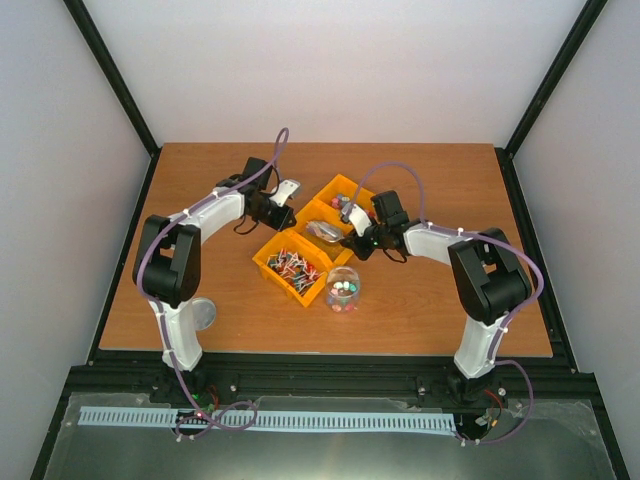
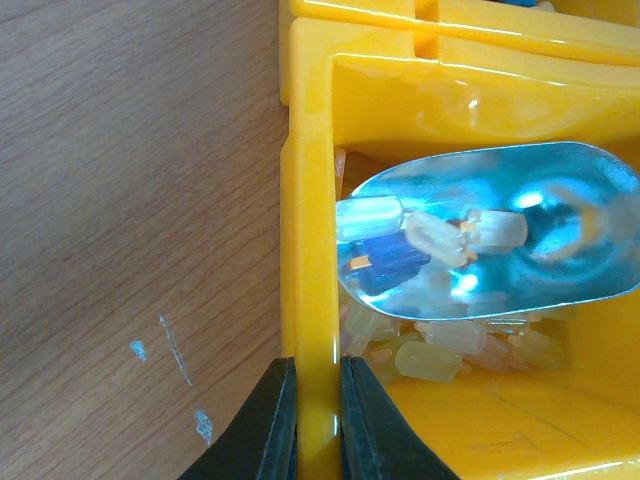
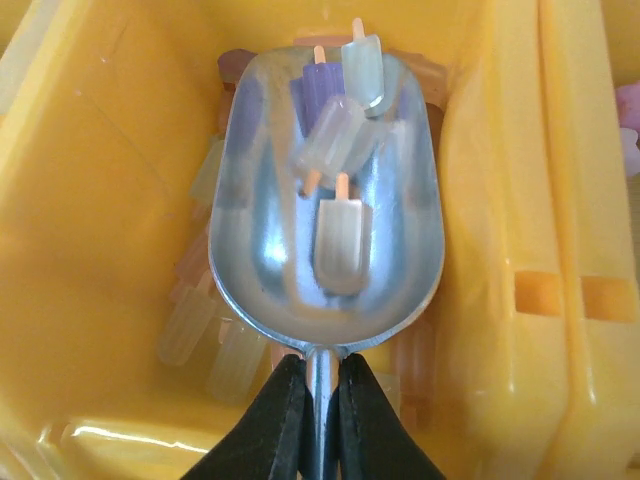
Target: Pack the candies
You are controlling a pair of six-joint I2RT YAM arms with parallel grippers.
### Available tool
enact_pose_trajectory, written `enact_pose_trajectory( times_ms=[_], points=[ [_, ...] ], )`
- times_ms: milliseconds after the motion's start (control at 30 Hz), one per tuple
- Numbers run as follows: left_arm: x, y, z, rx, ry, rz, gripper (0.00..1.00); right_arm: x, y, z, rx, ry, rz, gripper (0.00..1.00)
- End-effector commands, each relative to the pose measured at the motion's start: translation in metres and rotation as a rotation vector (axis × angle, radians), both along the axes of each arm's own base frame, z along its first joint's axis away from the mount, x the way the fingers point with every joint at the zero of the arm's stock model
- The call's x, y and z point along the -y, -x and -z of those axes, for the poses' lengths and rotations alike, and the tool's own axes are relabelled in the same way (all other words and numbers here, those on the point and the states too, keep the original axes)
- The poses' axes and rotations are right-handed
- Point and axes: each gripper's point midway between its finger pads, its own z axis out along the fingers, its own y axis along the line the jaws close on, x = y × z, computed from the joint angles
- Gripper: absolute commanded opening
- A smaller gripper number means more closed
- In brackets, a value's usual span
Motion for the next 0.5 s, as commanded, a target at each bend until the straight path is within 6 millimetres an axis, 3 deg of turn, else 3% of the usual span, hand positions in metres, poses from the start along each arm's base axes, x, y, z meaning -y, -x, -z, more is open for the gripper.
enact_pose_trajectory(
  times_ms=[0,467],
  points=[
    [-0.005,0.003,0.007,-0.037,-0.014,0.032,0.01,0.001,-0.001,-0.023,0.033,-0.051,0.006,0.03],
    [-0.012,-0.008,0.007,-0.037,-0.020,0.000,0.01,0.041,0.012,-0.060,0.079,-0.093,-0.004,0.03]
  ],
)
